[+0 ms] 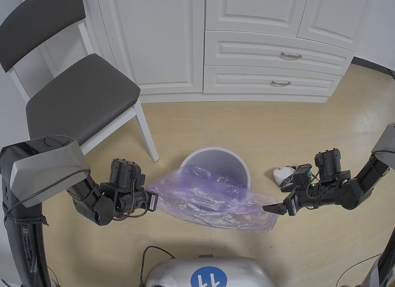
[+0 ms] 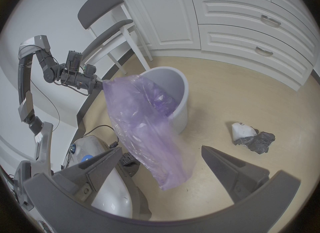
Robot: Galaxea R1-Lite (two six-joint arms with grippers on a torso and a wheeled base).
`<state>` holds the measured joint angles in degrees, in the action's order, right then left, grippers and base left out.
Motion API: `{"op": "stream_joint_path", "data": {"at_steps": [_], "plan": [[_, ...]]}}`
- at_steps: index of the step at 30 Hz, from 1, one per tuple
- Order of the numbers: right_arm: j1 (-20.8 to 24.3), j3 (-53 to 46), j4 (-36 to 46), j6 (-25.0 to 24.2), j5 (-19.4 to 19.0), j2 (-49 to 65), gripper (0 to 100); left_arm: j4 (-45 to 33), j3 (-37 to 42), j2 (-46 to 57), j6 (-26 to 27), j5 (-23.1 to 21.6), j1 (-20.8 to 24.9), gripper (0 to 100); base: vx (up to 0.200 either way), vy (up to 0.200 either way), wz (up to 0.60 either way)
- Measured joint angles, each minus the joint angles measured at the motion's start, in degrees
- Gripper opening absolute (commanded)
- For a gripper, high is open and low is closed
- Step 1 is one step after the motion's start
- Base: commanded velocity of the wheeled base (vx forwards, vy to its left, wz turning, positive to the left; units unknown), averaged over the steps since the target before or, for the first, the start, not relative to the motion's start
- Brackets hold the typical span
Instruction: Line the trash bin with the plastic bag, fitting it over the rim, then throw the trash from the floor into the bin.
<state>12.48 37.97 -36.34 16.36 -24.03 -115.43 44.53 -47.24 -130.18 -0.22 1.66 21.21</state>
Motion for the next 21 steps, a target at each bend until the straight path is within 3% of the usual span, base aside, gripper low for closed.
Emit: {"op": "stream_joint_path", "data": {"at_steps": [5,9,13,21], "plan": [[1.12,0.15,-0.11,-0.30,1.58,0.55,100,0.02,-0.24,-0.06,0.04,-0.02,-0.66,0,0.000,0.000,0.00],[3.78,0.20,-2.19,-1.15,8.57,0.88,100,0.13,-0.35,-0.02,-0.07,-0.24,-0.90,0,0.000,0.000,0.00],[7.22,-0.74,-8.22,-2.93,13.49,1.02,100,1.34,-0.17,0.33,-0.38,-0.51,-0.88,0,0.000,0.000,0.00],[14.71,-5.36,-20.32,-4.49,18.88,0.57,100,2.97,0.16,1.07,-0.78,-0.68,-0.63,0,0.000,0.000,0.00]]}}
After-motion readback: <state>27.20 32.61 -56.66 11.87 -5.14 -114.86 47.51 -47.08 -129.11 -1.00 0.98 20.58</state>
